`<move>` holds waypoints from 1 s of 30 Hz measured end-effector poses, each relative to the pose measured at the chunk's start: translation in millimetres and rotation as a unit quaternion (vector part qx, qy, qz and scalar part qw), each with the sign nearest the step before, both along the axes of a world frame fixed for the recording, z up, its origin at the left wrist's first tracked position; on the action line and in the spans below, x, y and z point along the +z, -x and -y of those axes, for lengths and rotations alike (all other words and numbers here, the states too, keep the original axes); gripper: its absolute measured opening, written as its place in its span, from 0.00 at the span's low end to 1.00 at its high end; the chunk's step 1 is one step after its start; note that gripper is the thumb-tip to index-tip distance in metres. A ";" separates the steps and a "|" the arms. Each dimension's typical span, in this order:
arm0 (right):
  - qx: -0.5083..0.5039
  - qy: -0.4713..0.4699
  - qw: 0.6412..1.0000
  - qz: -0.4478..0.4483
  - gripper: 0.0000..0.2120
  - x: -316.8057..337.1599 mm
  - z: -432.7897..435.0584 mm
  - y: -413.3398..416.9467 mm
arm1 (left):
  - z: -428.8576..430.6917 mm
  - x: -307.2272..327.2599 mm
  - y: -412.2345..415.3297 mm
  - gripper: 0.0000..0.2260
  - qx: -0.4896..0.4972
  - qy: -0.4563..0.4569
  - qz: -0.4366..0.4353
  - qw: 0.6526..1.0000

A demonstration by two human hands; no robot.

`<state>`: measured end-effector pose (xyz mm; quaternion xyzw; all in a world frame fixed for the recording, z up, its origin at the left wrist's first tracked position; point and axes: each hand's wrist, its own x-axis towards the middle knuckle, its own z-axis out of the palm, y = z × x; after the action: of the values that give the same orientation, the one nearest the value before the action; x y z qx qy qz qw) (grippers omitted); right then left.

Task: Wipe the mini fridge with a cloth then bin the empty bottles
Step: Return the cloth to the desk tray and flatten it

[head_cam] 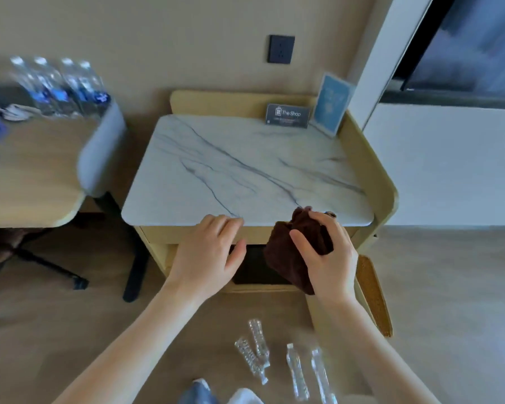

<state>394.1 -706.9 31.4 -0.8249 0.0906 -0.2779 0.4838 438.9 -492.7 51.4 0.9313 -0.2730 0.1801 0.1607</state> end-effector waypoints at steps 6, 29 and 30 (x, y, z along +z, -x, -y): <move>0.036 0.009 0.999 0.016 0.17 11.0 -5.5 14.1 | -8.8 6.7 26.3 0.17 0.001 0.010 0.020 1.000; 0.259 0.026 0.956 -0.138 0.17 -59.2 -160.5 -6.8 | -165.8 -89.7 113.7 0.19 0.292 0.027 -0.151 0.944; 0.266 0.028 0.954 -0.134 0.16 -59.6 -176.3 -13.2 | -181.3 -90.6 112.6 0.19 0.304 0.028 -0.152 0.940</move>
<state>407.3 -530.7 -28.2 -0.8619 -0.0757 -0.0288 0.5007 326.3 -311.5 -39.2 0.9813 0.0562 0.0847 0.1636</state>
